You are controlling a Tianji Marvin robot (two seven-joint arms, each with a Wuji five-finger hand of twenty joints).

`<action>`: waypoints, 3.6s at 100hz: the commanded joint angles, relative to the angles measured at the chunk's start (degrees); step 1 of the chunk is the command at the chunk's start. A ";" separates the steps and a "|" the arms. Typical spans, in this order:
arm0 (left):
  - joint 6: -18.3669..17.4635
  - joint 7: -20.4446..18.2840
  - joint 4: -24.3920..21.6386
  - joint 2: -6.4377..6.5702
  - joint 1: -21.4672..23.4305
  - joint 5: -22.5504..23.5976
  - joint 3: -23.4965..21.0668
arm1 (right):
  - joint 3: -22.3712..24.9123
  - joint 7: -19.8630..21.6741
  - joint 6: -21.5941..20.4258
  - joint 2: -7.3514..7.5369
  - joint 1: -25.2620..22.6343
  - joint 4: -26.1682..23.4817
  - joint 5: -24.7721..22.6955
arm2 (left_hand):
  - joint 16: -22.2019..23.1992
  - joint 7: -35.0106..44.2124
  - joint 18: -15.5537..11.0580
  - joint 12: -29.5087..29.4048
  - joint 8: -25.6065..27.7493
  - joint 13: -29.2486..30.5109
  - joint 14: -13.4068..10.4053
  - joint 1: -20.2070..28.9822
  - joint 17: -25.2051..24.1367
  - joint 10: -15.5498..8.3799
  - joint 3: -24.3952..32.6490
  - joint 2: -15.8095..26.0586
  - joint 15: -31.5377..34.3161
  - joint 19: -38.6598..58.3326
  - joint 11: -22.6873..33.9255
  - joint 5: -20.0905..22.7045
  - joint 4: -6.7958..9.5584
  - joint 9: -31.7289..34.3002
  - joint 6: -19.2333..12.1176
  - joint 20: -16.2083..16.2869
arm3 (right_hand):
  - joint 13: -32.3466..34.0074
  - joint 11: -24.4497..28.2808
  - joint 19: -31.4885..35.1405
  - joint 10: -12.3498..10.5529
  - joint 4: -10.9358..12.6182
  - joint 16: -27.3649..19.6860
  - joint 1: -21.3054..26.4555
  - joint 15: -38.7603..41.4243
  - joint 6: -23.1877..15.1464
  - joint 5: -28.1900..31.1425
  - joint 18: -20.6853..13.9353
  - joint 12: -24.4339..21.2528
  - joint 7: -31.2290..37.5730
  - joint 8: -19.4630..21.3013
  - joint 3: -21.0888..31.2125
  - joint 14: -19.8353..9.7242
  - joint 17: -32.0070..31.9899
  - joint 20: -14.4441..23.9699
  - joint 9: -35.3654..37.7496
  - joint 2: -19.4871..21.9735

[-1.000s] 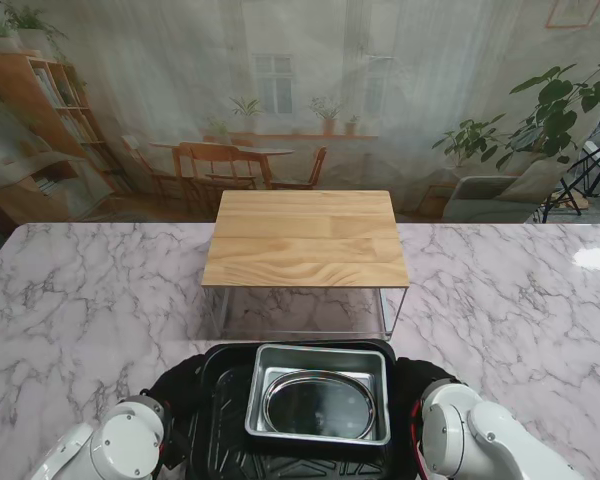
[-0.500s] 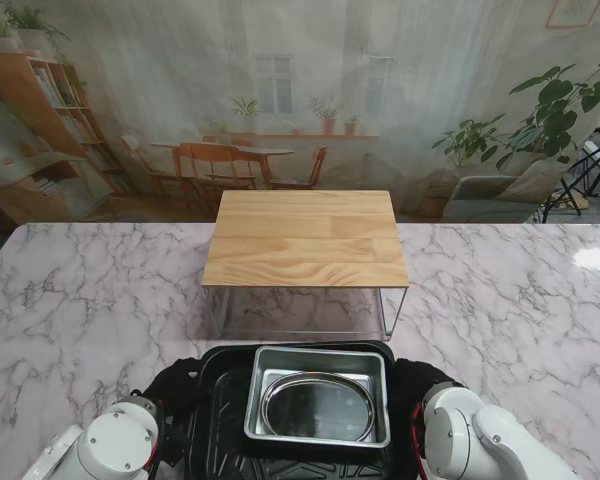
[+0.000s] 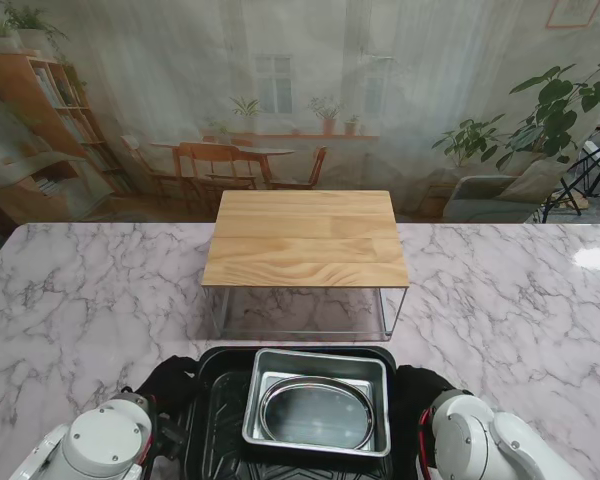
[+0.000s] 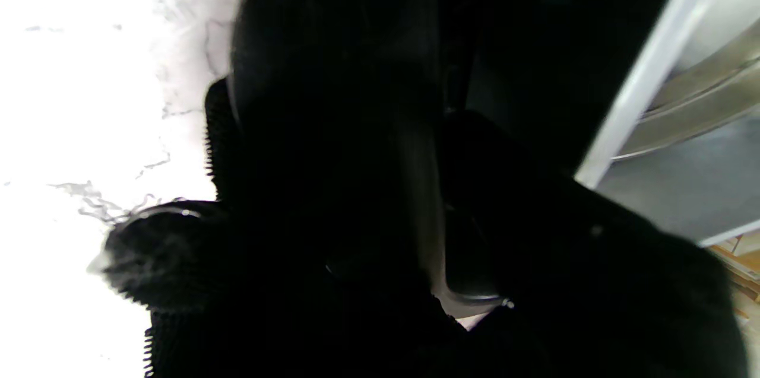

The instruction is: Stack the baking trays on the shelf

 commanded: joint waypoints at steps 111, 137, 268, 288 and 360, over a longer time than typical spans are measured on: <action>0.18 -5.52 -10.66 -0.22 -0.23 -8.05 0.59 | 5.46 7.51 -5.29 -0.25 -4.14 -14.97 1.73 | 1.43 8.97 -8.09 5.74 2.03 4.29 -1.88 4.67 4.62 -6.87 3.50 1.69 3.04 2.17 2.11 10.54 -0.33 6.31 -14.18 -1.08 | 3.33 2.41 5.93 -2.85 1.92 3.34 12.48 17.94 -15.07 8.66 -9.38 -0.01 0.57 -2.36 18.13 -6.18 3.69 2.29 3.77 -0.11; -0.35 -6.92 -13.28 0.26 0.51 -7.77 -0.57 | 6.92 10.96 -6.48 0.19 -4.70 -18.14 0.35 | 1.45 8.65 -8.09 5.68 1.94 4.41 -1.81 4.67 4.75 -6.92 3.57 1.59 3.02 2.29 2.05 10.15 -0.29 6.44 -13.89 -1.21 | 3.33 2.31 5.90 -2.71 1.87 3.31 12.53 17.90 -14.48 8.71 -9.38 -0.04 0.19 -2.65 18.05 -6.17 3.69 2.39 3.57 0.15; -5.15 -15.07 -18.21 2.58 -4.20 -6.61 -4.11 | 12.81 16.40 -15.91 0.69 -1.13 -22.68 3.90 | 1.45 8.59 -8.64 5.40 1.82 5.48 -2.28 4.67 6.17 -7.45 3.26 1.11 3.20 2.65 1.99 10.62 -0.08 7.04 -14.43 -1.98 | 3.36 2.03 5.88 -2.72 1.68 3.37 12.67 17.99 -14.29 9.59 -9.44 0.05 -0.77 -3.40 18.49 -6.35 3.72 2.63 4.04 -0.09; -7.05 -15.61 -18.45 2.71 -4.16 -6.71 -4.39 | 13.78 15.86 -17.99 0.59 -1.38 -23.07 5.35 | 1.44 8.62 -9.24 5.62 1.79 6.24 -2.78 4.67 7.38 -7.99 3.07 0.54 3.36 2.76 1.90 11.08 -0.10 7.65 -14.88 -2.39 | 3.40 2.06 6.10 -2.73 1.56 3.54 12.72 18.34 -14.46 9.91 -9.80 0.10 -0.68 -3.40 18.85 -6.61 3.80 2.81 4.39 -0.40; -7.64 -16.02 -18.46 2.74 -8.35 -7.76 -2.80 | 15.47 15.17 -20.69 0.53 0.47 -23.49 9.79 | 1.33 8.65 -9.58 5.66 1.81 7.40 -3.12 4.23 8.79 -8.16 3.42 0.00 3.15 2.94 1.58 12.23 0.25 8.67 -14.95 -3.50 | 3.40 2.02 6.89 -3.08 1.18 4.07 12.81 19.42 -14.98 10.11 -10.82 0.40 -0.72 -3.60 19.94 -7.19 4.01 3.64 5.18 -1.40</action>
